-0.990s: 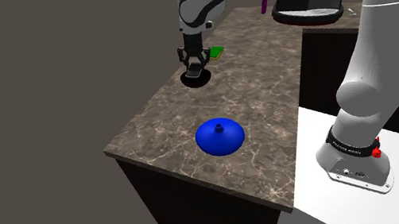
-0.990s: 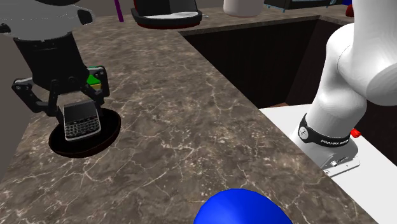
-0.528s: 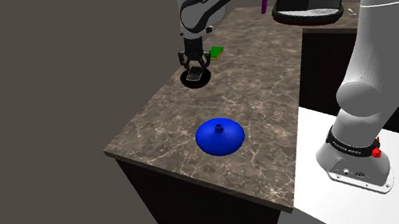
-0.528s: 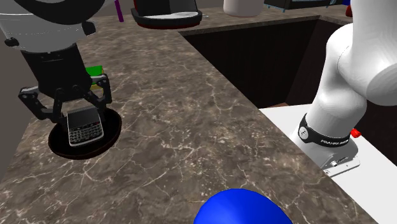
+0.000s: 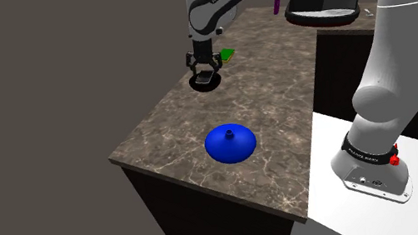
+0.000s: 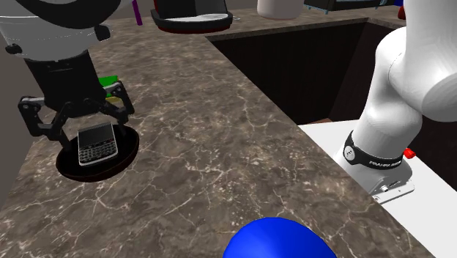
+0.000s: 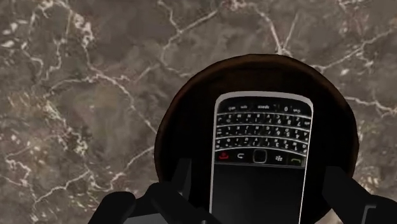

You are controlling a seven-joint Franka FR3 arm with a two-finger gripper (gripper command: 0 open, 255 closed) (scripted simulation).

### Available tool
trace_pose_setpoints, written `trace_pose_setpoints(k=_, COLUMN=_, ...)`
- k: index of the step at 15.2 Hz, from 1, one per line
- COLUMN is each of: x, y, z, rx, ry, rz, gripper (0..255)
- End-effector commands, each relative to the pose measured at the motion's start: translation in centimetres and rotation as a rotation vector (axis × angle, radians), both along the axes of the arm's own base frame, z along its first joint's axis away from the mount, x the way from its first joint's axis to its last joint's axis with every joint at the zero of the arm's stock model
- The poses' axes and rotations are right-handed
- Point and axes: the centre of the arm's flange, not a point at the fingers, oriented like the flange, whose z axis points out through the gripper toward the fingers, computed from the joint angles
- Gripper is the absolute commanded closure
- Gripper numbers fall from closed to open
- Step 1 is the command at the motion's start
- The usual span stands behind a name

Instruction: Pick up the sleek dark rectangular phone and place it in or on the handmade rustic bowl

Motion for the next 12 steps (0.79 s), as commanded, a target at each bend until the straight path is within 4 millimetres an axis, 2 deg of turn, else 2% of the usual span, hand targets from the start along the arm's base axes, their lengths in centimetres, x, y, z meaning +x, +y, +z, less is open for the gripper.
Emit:
trace_pose_setpoints(k=1, x=0.0, y=0.0, z=0.0, rx=0.000, ry=0.000, rz=0.000, gripper=0)
trace_pose_setpoints(k=5, x=-0.2, y=-0.2, z=5.0, rx=0.000, ry=0.000, rz=0.000, gripper=0)
trace_pose_setpoints(k=12, x=-0.2, y=-0.2, z=5.0, rx=0.000, ry=0.000, rz=0.000, gripper=0)
